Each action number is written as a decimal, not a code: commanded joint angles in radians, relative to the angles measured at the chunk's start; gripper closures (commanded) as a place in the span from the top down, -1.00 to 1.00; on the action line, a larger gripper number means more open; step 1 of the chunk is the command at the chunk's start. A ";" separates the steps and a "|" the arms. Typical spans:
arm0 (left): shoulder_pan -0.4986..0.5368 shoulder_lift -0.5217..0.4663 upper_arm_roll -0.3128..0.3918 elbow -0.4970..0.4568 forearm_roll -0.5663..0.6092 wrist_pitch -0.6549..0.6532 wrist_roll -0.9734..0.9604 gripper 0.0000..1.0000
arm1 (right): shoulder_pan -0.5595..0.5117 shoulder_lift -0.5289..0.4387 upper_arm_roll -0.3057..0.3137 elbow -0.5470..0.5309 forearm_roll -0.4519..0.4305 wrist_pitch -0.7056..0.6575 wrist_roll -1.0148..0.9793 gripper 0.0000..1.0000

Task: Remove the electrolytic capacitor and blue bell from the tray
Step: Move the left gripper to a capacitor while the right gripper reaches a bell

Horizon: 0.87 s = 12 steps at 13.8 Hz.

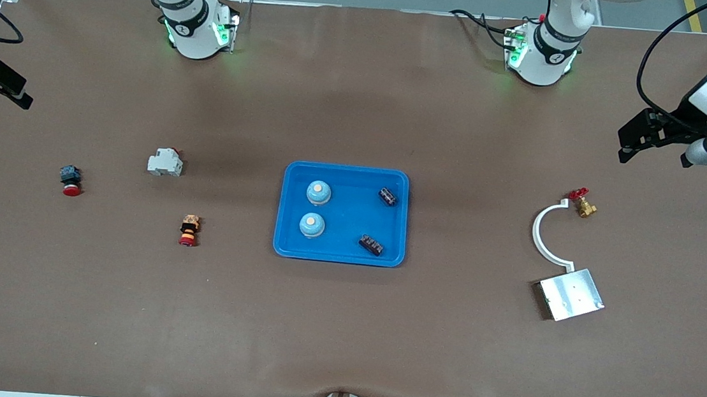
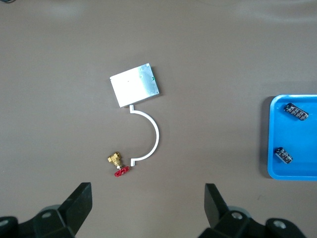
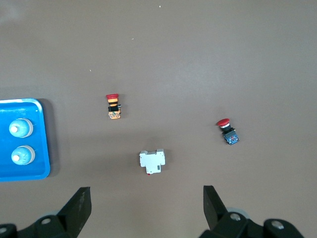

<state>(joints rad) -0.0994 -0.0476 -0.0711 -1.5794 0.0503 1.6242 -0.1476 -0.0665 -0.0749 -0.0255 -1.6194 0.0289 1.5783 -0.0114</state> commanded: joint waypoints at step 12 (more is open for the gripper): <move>-0.178 0.285 -0.115 0.079 -0.009 0.034 -0.473 1.00 | -0.004 -0.026 -0.004 -0.039 0.011 0.014 -0.009 1.00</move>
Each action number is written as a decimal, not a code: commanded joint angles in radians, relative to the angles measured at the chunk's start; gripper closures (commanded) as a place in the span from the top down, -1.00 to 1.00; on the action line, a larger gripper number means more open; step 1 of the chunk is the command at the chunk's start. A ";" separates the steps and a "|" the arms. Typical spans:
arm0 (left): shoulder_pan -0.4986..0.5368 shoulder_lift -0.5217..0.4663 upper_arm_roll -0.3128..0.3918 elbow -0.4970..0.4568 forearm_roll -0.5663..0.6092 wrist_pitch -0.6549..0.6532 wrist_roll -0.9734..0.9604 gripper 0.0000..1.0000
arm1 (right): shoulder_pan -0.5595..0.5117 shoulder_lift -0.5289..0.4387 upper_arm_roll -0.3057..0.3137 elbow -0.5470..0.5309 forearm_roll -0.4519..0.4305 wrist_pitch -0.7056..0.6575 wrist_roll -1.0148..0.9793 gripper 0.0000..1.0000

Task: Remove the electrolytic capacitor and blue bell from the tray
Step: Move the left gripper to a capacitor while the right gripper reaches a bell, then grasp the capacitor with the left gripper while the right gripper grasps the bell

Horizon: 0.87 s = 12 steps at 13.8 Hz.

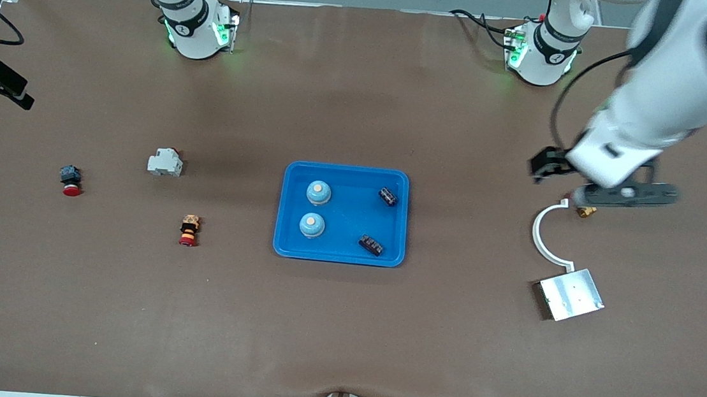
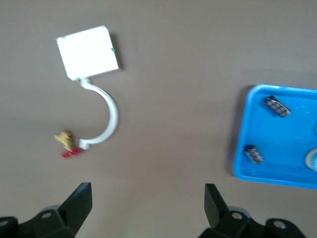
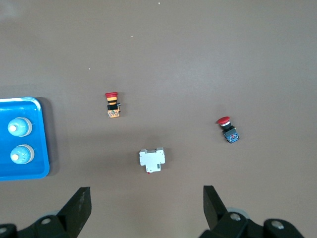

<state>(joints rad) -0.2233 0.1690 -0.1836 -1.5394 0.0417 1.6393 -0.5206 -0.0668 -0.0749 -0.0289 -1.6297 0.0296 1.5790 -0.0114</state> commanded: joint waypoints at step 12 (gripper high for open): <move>-0.317 0.435 0.004 0.025 0.010 0.379 -0.764 1.00 | 0.286 -0.028 0.015 -0.223 0.026 0.186 0.721 1.00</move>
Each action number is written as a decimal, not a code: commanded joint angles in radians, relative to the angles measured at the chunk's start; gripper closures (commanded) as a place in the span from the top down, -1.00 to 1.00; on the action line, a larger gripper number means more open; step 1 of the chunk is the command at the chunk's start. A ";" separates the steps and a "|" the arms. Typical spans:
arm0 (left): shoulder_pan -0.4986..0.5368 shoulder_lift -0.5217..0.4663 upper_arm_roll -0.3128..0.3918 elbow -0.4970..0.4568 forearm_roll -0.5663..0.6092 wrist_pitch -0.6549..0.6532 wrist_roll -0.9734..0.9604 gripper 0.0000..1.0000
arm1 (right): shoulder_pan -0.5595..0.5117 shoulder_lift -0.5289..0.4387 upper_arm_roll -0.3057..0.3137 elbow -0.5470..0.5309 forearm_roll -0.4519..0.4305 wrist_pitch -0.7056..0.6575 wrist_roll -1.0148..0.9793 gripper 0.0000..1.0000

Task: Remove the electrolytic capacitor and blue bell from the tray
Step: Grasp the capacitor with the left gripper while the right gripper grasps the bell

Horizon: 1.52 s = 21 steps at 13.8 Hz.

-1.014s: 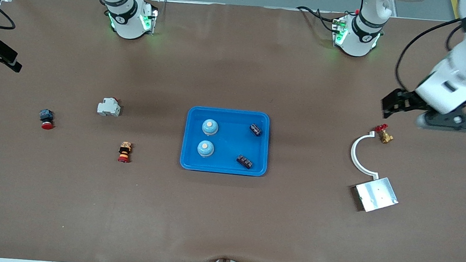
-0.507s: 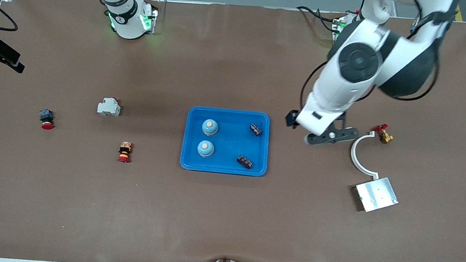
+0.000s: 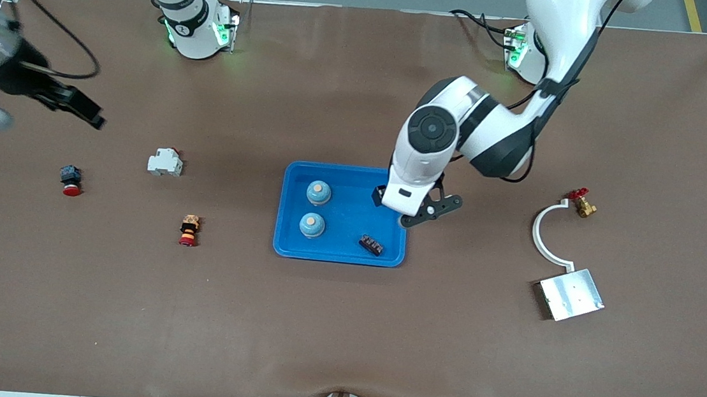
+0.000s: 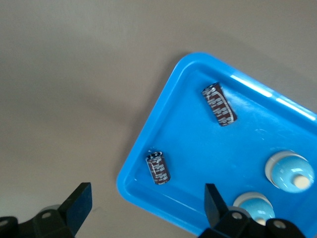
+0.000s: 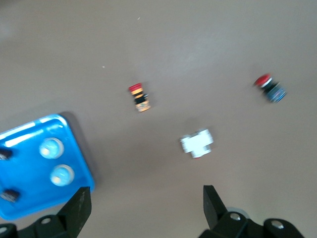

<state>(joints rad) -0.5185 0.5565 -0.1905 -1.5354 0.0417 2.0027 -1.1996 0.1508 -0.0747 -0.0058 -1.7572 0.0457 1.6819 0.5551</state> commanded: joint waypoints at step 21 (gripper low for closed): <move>-0.103 0.197 0.013 -0.043 0.104 0.188 -0.477 1.00 | 0.470 0.719 -0.014 0.126 -0.102 0.633 1.043 1.00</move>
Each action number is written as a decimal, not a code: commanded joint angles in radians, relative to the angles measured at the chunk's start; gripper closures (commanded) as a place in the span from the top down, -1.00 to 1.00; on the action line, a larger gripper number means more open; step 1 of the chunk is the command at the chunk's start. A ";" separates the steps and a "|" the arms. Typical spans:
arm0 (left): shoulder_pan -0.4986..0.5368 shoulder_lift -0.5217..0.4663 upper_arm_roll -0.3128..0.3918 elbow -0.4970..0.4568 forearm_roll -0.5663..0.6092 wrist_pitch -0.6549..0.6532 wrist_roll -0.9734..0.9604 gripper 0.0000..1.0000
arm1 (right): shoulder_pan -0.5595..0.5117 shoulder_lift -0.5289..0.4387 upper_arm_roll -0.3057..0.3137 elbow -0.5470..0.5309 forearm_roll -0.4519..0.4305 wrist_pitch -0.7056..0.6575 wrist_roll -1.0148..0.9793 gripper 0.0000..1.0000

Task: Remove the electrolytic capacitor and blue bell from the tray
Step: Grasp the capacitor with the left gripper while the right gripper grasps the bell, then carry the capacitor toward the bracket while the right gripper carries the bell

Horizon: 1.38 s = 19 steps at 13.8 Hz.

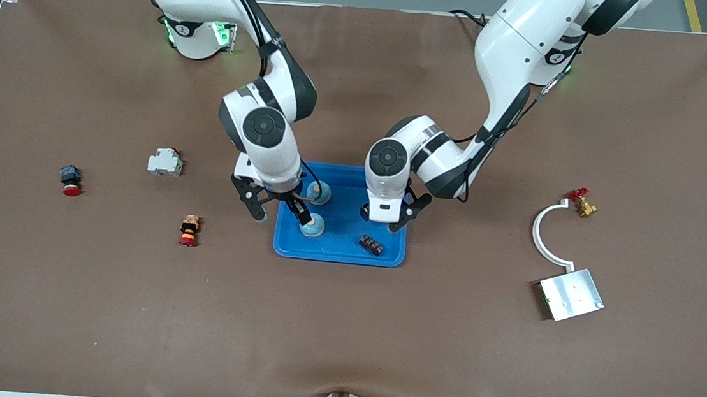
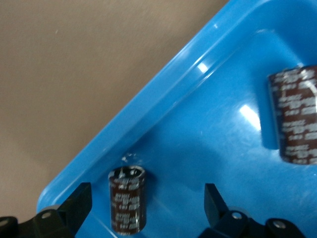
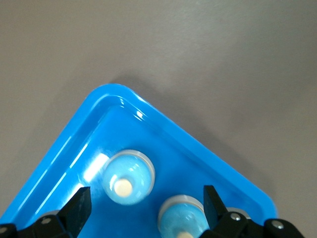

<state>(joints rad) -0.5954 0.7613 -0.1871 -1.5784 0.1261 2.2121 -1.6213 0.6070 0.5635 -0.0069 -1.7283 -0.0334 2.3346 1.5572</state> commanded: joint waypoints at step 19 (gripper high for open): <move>0.113 -0.138 0.011 0.018 0.023 -0.173 0.081 -1.00 | 0.043 0.231 -0.016 0.171 -0.028 0.068 0.081 -0.93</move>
<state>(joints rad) -0.5199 0.6935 -0.1734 -1.5339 0.1346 2.1138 -1.6026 0.6364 0.7730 -0.0109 -1.5961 -0.0423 2.4085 1.6186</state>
